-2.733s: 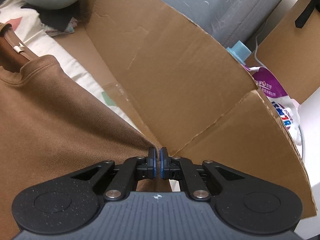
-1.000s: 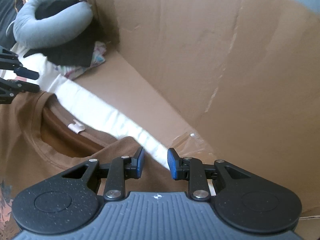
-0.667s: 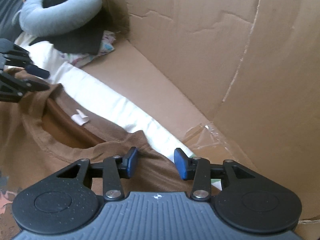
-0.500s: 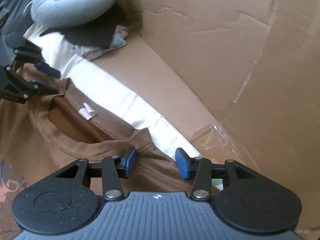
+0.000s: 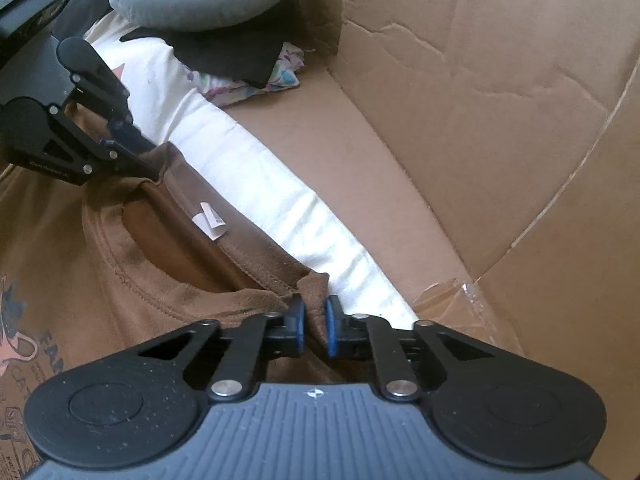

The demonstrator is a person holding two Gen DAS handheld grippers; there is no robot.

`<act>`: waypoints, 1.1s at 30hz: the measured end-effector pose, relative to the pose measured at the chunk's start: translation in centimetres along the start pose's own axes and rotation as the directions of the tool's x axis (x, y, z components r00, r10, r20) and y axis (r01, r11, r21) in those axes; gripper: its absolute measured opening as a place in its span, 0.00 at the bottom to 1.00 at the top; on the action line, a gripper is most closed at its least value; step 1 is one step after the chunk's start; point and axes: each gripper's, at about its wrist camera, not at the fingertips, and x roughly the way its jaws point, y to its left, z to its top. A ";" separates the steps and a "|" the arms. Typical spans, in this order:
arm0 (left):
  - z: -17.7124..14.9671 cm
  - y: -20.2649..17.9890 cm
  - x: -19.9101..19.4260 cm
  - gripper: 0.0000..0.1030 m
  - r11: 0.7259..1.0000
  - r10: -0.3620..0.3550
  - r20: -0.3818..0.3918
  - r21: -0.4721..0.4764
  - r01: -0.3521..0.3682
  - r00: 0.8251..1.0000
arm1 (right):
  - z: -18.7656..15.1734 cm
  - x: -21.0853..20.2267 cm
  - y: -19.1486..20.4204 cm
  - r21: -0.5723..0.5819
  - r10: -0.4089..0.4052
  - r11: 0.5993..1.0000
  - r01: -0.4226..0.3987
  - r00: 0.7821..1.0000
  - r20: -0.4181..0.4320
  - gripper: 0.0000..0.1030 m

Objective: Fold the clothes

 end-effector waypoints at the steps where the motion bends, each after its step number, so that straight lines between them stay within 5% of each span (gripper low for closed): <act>1: 0.0 -0.2 -0.2 0.07 1.000 0.013 0.010 0.013 -0.014 1.000 | 0.1 -0.2 0.1 -0.010 -0.011 1.000 0.011 1.000 0.006 0.07; 7: -0.1 -0.3 -2.3 0.07 0.990 0.127 0.123 0.044 -0.133 0.984 | 0.6 -2.1 0.6 -0.048 -0.090 0.994 0.093 0.993 0.072 0.05; 12: 0.3 -1.0 -1.6 0.07 0.978 0.181 0.125 0.080 -0.192 0.975 | 0.9 -1.3 1.4 -0.070 -0.150 0.986 0.154 0.986 0.071 0.06; 17: 0.5 -1.0 -1.1 0.12 0.980 0.195 0.074 0.035 -0.198 0.978 | 0.3 0.4 0.6 0.029 -0.174 0.984 0.174 0.985 0.009 0.23; 21: 0.6 -0.7 -2.0 0.25 0.979 0.202 0.061 0.002 -0.203 0.977 | 0.5 -2.1 -0.6 0.139 -0.153 0.979 0.148 0.988 0.026 0.38; 28: 2.4 0.9 -5.8 0.21 0.979 0.156 0.096 -0.150 -0.141 0.983 | 0.5 -5.7 0.0 0.206 -0.126 0.972 0.111 0.990 0.064 0.38; 33: 3.5 -0.1 -4.3 0.17 0.970 0.087 0.034 -0.231 -0.077 0.996 | 0.4 -4.8 2.4 0.248 -0.051 0.968 0.029 0.995 0.082 0.38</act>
